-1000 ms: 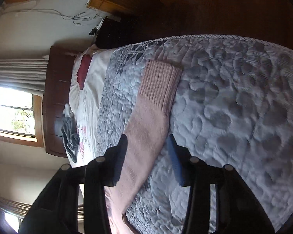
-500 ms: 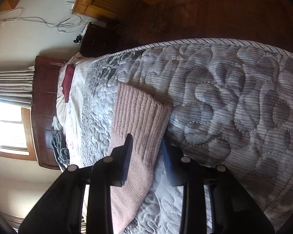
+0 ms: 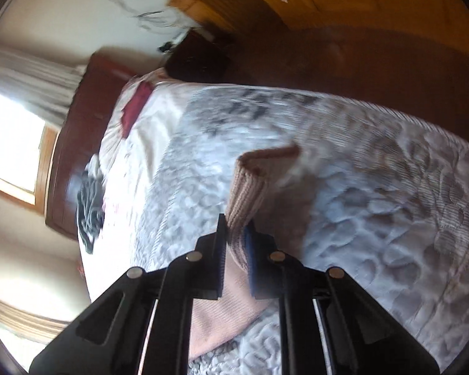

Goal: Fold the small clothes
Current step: 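Grasp the sweater sleeve cuff with the right gripper and fold it across the body, then open the right gripper to lay the sleeve on the sweater body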

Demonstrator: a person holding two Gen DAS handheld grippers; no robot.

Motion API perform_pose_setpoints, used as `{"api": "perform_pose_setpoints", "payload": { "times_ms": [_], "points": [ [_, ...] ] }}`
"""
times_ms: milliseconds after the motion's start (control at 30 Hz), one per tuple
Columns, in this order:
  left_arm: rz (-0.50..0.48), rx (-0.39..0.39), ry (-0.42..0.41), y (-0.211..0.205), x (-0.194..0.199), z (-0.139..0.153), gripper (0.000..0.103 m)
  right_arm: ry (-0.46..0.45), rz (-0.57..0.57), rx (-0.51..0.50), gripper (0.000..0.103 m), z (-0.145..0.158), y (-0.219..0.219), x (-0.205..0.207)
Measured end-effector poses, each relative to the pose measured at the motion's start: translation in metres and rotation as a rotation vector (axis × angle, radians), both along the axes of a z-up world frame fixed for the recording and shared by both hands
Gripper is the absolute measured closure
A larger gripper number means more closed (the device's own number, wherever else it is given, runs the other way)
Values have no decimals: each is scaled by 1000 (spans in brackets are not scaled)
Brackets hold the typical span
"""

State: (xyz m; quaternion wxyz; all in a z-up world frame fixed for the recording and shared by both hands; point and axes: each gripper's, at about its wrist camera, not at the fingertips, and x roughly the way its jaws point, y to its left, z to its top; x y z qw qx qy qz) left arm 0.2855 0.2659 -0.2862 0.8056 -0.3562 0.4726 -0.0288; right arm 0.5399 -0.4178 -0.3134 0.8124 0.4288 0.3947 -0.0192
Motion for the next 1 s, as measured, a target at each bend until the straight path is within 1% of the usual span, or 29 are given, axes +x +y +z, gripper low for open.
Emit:
{"api": "perform_pose_setpoints", "payload": {
  "times_ms": [67,167,267,367,467,600,700,767,900,1000],
  "points": [
    [7,-29,-2,4,0,2,4,-35,52,-40,94,21,24,-3],
    [-12,-10,-13,4,2,10,4,-90,138,-105,94,53,67,-6],
    [-17,-32,-18,8,5,17,4,-139,219,-149,94,77,114,-13],
    [-15,-57,-23,13,12,23,4,-177,299,-211,94,93,162,-20],
    [-31,-57,-41,15,21,33,4,-194,374,-247,94,102,210,-23],
    [-67,-74,-63,16,33,42,4,-195,451,-269,94,101,258,-34],
    [-84,-96,-69,17,46,45,4,-182,504,-294,94,92,294,-38],
    [-94,-106,-70,17,53,44,4,-164,538,-315,94,81,317,-42],
    [-96,-111,-75,17,72,38,4,-115,609,-402,95,54,365,-46],
    [-98,-155,-72,18,87,28,4,-86,660,-457,94,32,394,-50]
  ]
}}
